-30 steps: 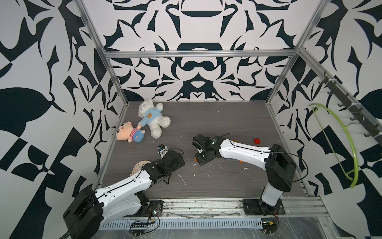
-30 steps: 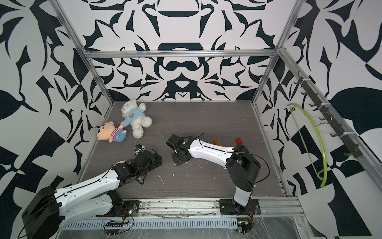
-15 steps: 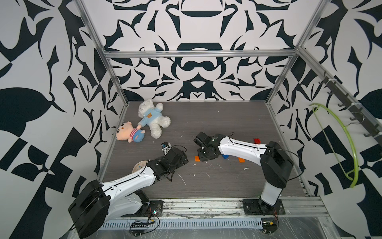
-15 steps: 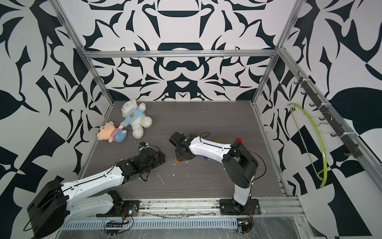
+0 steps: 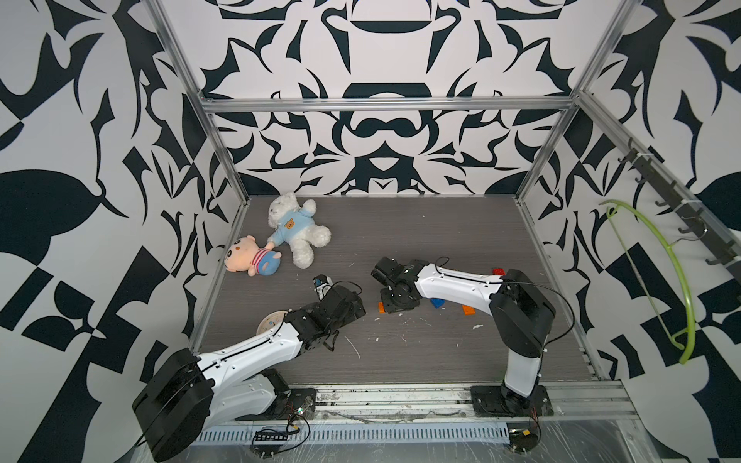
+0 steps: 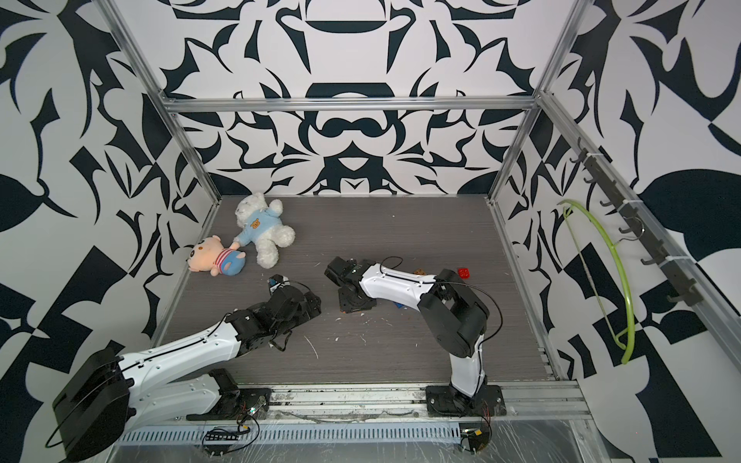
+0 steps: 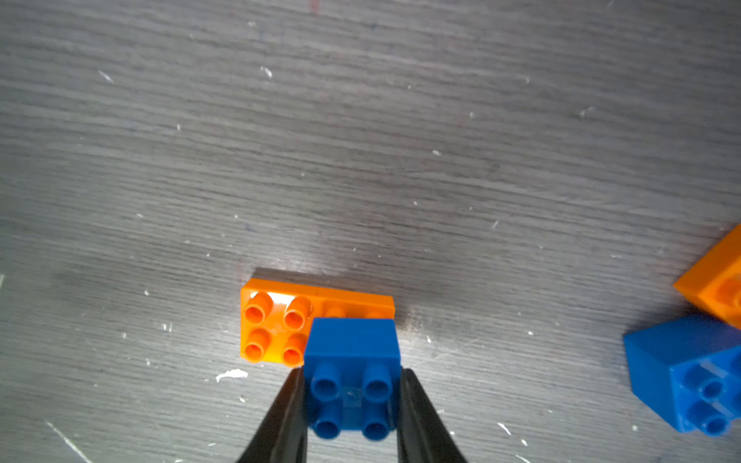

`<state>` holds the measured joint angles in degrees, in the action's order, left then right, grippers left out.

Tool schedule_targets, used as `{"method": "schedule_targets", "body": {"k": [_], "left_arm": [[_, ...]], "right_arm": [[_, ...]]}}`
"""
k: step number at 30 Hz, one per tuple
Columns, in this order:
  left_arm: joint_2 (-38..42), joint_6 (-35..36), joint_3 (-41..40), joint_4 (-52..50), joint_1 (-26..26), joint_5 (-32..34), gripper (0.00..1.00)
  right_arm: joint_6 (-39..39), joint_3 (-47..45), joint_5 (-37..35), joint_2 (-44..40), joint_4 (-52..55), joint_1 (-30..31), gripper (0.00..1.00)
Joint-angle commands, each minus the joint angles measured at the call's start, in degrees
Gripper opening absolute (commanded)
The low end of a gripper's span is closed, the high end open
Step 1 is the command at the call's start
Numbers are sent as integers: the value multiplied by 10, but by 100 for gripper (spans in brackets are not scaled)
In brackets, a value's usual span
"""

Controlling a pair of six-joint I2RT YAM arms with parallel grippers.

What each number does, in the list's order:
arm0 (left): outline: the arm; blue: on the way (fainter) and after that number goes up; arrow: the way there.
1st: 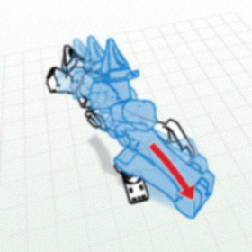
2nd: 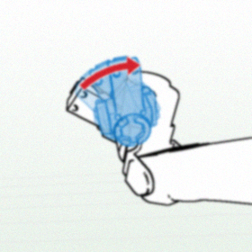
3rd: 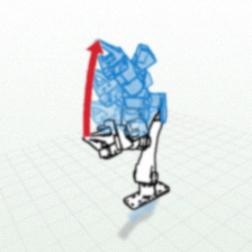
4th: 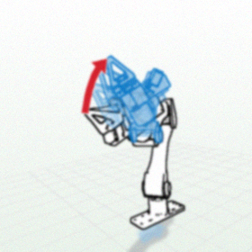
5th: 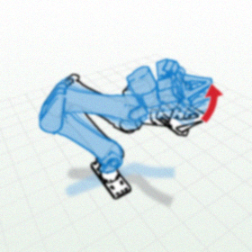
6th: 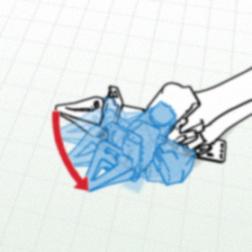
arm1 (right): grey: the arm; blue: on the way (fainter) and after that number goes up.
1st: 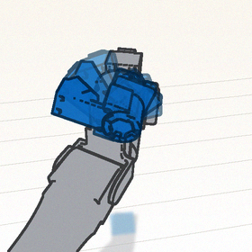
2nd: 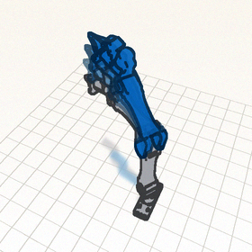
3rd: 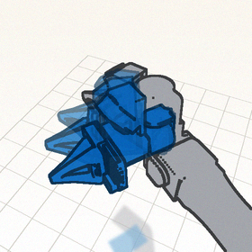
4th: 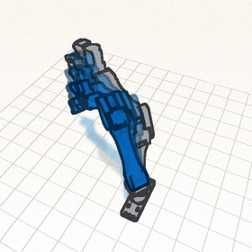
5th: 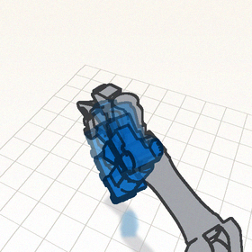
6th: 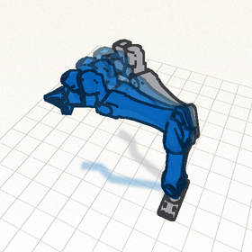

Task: Assemble the number 5 with lego
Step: Assemble the lego brick with the lego brick.

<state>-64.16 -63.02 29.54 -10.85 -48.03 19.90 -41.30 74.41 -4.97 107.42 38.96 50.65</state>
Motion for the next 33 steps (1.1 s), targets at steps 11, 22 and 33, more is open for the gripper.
{"method": "schedule_targets", "body": {"k": [11, 22, 33], "left_arm": [[-13, 5, 19, 4, -2, -3, 99], [-11, 4, 21, -4, -2, 1, 99], [-12, 3, 24, -9, -2, 5, 99]], "right_arm": [[-55, 32, -12, 10, 29, -4, 31], [-41, 44, -21, 45, 69, -4, 32], [-39, 32, -3, 76, 57, -5, 31]]}}
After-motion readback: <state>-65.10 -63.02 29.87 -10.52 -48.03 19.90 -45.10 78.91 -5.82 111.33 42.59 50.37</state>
